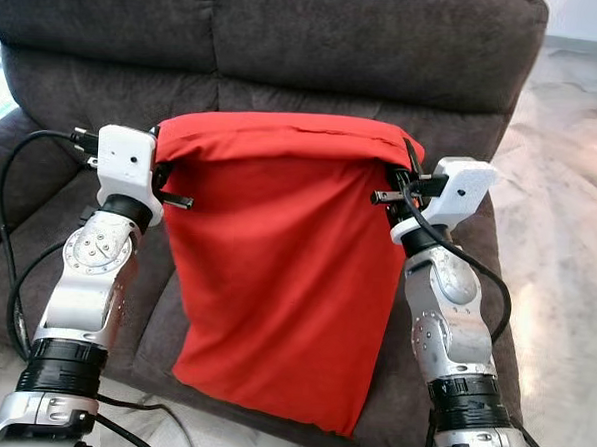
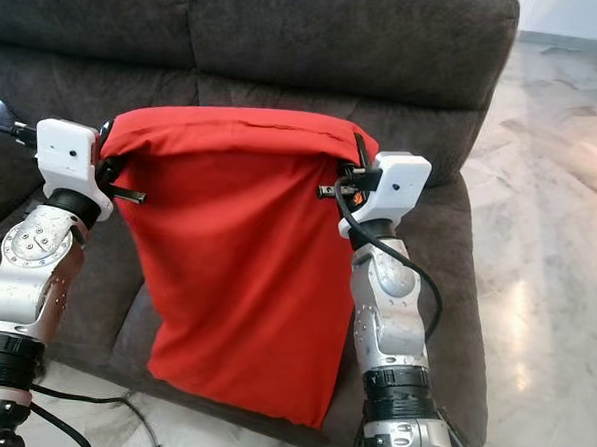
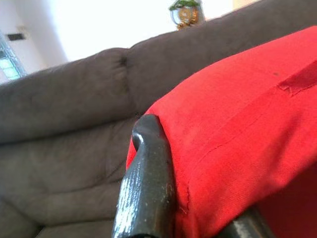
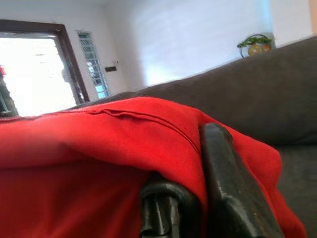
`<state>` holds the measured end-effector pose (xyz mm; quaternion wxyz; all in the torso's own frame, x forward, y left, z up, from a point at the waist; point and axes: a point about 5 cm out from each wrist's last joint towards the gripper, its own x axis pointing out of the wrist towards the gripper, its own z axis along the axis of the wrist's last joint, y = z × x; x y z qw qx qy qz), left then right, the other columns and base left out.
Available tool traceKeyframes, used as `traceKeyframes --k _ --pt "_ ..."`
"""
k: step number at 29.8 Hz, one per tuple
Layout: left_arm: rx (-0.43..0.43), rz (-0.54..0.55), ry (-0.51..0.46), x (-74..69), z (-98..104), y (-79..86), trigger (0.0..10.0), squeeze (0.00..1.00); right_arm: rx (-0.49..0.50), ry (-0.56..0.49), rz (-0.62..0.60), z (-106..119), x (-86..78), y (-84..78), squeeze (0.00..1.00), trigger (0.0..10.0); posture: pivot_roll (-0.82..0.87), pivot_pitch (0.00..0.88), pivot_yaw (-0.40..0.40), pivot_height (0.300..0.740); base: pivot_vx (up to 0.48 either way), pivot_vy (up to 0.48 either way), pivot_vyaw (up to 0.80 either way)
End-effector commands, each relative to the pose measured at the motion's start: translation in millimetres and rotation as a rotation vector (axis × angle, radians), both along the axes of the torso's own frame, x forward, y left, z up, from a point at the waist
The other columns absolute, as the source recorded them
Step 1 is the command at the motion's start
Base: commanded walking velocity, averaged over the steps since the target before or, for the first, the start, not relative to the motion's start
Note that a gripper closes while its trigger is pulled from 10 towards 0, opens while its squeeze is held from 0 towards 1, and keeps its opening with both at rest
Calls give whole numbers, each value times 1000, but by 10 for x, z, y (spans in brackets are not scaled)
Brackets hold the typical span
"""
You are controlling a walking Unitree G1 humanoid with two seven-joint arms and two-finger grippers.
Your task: Move the pillow to the sofa from floor
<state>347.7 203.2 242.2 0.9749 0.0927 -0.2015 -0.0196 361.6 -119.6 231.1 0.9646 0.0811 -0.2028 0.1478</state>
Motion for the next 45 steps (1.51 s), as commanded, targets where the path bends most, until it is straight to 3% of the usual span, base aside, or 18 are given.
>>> traceKeyframes --k 1,5,6,9,19,20,21,22,23,24,31,36,37,38,39,40,44,45 --pt "-23 40 52 -23 -105 143 10000 0 37 -79 -68 151 -10 -166 0 10000 74 143 73 740 0 0 0" --pt "-2 2 178 -59 -455 81 10000 0 -15 64 -66 -213 9 -177 0 10000 74 149 71 740 0 0 0" --pt "-2 2 178 -59 -455 81 10000 0 -15 64 -66 -213 9 -177 0 10000 74 149 71 740 0 0 0" --pt "28 -29 274 -113 -752 8 10000 0 -78 217 -76 -599 0 -216 0 10000 71 151 68 740 0 0 0" --pt "28 -24 324 -150 -894 -6 10000 0 -100 314 -83 -878 -40 -278 0 10000 75 156 67 740 0 0 0" --pt "28 -25 326 -149 -897 -5 10000 27 -99 314 -83 -879 -41 -278 0 10000 75 156 67 740 0 0 0" --pt "28 -23 327 -149 -900 -1 10000 180 -99 314 -83 -882 -40 -277 0 10000 75 156 67 740 0 0 0" --pt "28 -22 327 -149 -902 1 10000 180 -100 314 -83 -884 -38 -277 0 10000 75 156 67 740 0 0 0" --pt "23 -26 330 -149 -912 0 10000 1000 -97 311 -81 -888 -37 -276 894 10000 73 156 68 740 0 0 0" --pt "19 -31 330 -149 -916 -7 10000 1000 -95 307 -82 -887 -38 -278 1000 10000 73 156 68 740 0 0 0" --pt "18 -45 327 -152 -920 -48 10000 1000 -92 308 -88 -912 -45 -280 1000 10000 75 157 69 740 0 0 0" --pt "10 -36 343 -166 -985 -24 10000 1000 -84 322 -137 -989 -89 -403 1000 10000 75 160 72 740 0 0 0" --pt "12 -31 360 -172 -1031 -10 10000 1000 -89 333 -168 -1029 -107 -455 671 10000 75 160 72 740 0 0 0" --pt "16 -24 377 -176 -1073 3 10000 1000 -78 338 -188 -1056 -124 -492 173 10000 75 160 72 740 0 0 0" --pt "17 -22 382 -177 -1084 8 10000 1000 -71 339 -191 -1062 -128 -499 173 10000 77 157 74 740 0 0 0" --pt "12 -13 415 -191 -1181 41 10000 0 -61 364 -215 -1127 -157 -540 0 10000 76 156 75 740 0 0 0" --pt "-5 23 531 -277 -1507 149 10000 0 -56 462 -362 -1403 -306 -758 0 10000 74 152 76 740 0 0 0" --pt "-5 23 531 -277 -1507 149 10000 0 -56 462 -362 -1403 -306 -758 0 10000 74 152 76 740 0 0 0"
